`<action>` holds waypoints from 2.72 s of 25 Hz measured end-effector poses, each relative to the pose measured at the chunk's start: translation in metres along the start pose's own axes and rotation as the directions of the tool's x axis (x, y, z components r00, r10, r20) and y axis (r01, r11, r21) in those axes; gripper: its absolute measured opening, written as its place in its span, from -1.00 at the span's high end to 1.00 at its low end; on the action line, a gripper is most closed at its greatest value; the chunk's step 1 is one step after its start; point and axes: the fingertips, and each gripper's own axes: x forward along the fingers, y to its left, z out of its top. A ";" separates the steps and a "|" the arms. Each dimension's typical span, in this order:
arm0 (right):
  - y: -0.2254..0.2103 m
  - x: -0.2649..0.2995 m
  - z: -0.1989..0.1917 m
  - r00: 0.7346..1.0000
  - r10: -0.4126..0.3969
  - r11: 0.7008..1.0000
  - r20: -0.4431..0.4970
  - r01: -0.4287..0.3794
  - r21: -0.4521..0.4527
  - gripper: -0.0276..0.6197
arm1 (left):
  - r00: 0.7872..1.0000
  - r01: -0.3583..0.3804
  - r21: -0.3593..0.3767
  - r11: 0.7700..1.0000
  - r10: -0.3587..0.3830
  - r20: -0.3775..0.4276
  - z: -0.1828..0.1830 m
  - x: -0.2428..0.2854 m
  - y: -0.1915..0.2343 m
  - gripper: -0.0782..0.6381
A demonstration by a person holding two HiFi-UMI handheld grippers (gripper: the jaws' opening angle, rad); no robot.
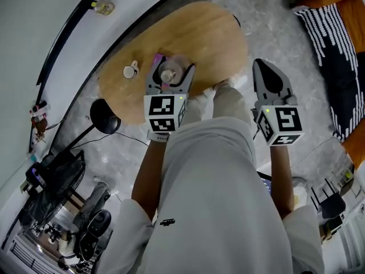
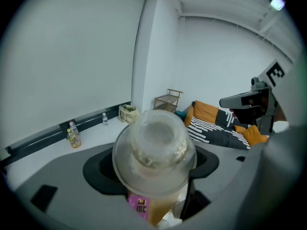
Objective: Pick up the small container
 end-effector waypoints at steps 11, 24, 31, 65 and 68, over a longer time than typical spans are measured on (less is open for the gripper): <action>0.018 -0.026 0.023 0.999 -0.003 1.000 0.040 0.003 -0.010 0.89 | 1.000 -0.007 -0.019 1.000 0.007 0.018 0.019 -0.049 0.008 -0.19; 0.041 -0.042 0.055 0.995 0.017 0.997 0.096 -0.010 -0.070 0.89 | 0.999 0.002 0.035 0.999 -0.004 0.043 0.033 -0.095 0.010 -0.19; 0.045 -0.052 0.064 0.993 0.022 0.994 0.114 -0.010 -0.109 0.89 | 0.998 0.012 0.062 0.998 -0.015 0.057 0.039 -0.111 0.004 -0.19; 0.082 -0.084 0.074 0.975 0.076 0.990 0.208 -0.049 -0.133 0.85 | 0.990 0.089 0.105 0.990 -0.100 0.100 0.067 -0.133 -0.014 -0.19; 0.082 -0.086 0.074 0.976 0.074 0.990 0.205 -0.047 -0.133 0.85 | 0.989 0.095 0.115 0.989 -0.107 0.106 0.069 -0.133 -0.017 -0.19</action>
